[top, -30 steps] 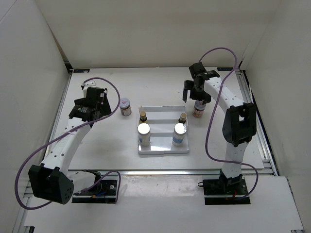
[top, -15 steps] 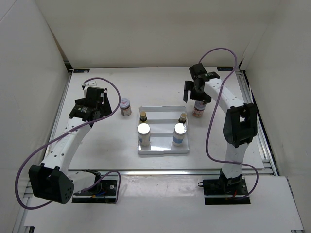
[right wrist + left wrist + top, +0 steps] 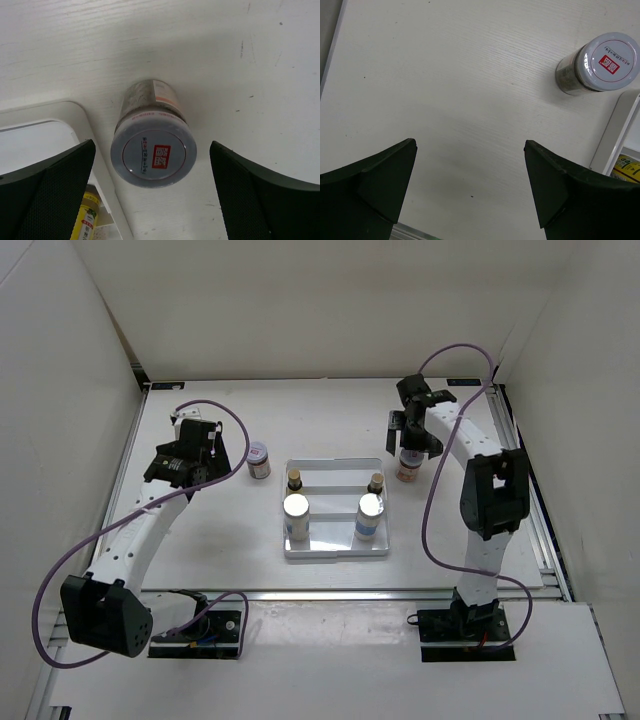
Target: Organize the condiment bottles
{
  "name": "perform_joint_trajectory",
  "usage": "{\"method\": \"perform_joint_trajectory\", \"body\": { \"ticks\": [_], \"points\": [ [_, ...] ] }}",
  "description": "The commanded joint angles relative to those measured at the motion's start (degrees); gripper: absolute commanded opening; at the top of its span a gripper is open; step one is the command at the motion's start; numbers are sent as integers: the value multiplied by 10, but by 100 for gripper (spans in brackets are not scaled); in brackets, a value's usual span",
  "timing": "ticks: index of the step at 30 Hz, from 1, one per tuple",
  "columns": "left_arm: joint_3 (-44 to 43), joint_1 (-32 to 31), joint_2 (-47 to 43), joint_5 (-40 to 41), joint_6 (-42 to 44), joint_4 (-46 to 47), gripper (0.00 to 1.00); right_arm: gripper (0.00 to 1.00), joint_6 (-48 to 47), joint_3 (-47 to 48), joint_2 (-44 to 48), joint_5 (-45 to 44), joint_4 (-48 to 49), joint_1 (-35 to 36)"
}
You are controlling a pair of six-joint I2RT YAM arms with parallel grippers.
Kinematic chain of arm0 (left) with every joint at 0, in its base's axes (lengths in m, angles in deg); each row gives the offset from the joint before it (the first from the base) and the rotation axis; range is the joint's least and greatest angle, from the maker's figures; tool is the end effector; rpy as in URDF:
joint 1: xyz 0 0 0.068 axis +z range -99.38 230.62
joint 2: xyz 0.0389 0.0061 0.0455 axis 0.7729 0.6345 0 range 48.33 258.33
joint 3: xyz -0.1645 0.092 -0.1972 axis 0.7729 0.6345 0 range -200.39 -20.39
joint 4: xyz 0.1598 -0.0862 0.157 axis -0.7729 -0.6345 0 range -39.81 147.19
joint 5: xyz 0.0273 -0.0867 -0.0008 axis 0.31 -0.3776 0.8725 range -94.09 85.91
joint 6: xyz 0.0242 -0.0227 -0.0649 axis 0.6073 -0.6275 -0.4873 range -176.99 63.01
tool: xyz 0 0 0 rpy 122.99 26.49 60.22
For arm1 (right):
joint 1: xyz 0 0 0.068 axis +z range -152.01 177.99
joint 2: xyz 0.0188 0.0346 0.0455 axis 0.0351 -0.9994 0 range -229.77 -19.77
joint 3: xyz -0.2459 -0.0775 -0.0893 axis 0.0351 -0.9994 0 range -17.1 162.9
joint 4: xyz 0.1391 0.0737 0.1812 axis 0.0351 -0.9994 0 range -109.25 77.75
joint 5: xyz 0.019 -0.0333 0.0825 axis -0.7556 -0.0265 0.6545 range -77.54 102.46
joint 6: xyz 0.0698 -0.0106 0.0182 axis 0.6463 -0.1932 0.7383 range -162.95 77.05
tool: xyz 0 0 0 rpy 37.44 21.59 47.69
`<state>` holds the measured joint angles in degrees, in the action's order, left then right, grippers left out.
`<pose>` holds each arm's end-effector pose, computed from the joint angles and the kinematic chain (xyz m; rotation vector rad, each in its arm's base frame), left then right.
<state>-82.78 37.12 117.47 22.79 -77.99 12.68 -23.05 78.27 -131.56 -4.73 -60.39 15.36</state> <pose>0.2335 -0.0278 0.2938 -0.3508 2.3328 0.2914 0.3915 0.1037 0.2343 0.1471 2.6195 -0.1864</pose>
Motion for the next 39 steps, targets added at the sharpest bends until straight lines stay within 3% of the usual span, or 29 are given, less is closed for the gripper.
{"method": "perform_joint_trajectory", "body": {
  "ticks": [1,8,11,13,22,30,39],
  "points": [
    [-16,2,-6,-6,2,10,100,97,0,3,-24,30,-10,-5],
    [-16,2,-6,-6,2,10,100,73,5,-8,-29,36,-10,-5],
    [-16,2,-6,-6,2,10,100,54,5,-8,-24,36,-10,-5],
    [-16,2,-6,-6,2,10,100,36,10,-8,-18,30,-10,-5],
    [-16,2,-6,-6,2,10,100,2,-3,38,53,-26,-15,29],
    [-16,2,-6,-6,2,10,100,0,-27,89,71,-49,-15,93],
    [-16,2,-11,-6,2,10,100,0,-47,95,27,20,2,136]
  ]
}}
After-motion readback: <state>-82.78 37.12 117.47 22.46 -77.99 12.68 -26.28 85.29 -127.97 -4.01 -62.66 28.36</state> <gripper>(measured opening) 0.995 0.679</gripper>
